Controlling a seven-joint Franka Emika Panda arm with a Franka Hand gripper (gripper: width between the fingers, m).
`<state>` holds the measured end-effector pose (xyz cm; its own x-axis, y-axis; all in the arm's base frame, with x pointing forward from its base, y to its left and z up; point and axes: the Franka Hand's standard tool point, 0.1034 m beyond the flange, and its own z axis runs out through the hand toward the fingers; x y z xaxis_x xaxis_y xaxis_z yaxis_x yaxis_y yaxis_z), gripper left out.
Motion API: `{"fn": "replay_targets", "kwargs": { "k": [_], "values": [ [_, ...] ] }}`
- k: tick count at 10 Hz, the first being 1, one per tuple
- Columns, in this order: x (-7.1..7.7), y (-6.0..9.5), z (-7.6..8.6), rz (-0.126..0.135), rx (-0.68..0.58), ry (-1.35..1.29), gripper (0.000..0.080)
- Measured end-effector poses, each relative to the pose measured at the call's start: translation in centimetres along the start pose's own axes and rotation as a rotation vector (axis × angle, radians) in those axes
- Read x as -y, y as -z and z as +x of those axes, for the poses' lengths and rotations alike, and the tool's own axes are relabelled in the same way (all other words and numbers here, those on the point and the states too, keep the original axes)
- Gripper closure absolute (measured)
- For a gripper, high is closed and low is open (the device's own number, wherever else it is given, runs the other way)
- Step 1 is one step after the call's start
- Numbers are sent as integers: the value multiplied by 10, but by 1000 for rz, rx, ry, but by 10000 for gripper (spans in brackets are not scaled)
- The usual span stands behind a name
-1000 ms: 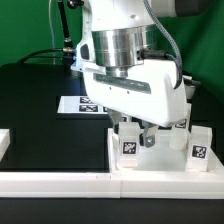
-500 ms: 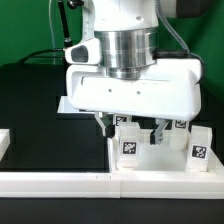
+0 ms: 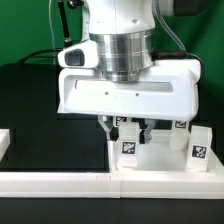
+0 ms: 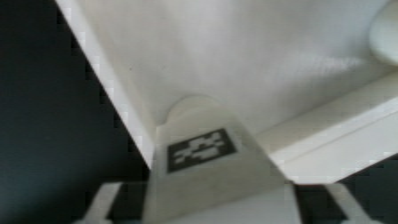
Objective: Assemble square table
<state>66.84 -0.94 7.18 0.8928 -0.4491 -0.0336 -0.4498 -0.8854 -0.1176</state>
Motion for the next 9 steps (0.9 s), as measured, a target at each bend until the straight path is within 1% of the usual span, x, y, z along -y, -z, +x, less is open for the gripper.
{"fn": "replay_targets", "kwargs": {
  "k": [1, 2, 3, 5, 6, 7, 8, 9],
  "values": [
    [0, 0, 0, 0, 0, -93, 510],
    [0, 0, 0, 1, 0, -150, 510],
    [-1, 0, 0, 1, 0, -297, 510],
    [0, 0, 0, -4, 5, -669, 510],
    [0, 0, 0, 0, 11, -850, 510],
    [4, 2, 0, 18, 29, -1076, 510],
    [5, 1, 1, 69, 61, -1285, 510],
    [5, 0, 1, 72, 54, -1346, 509]
  ]
}}
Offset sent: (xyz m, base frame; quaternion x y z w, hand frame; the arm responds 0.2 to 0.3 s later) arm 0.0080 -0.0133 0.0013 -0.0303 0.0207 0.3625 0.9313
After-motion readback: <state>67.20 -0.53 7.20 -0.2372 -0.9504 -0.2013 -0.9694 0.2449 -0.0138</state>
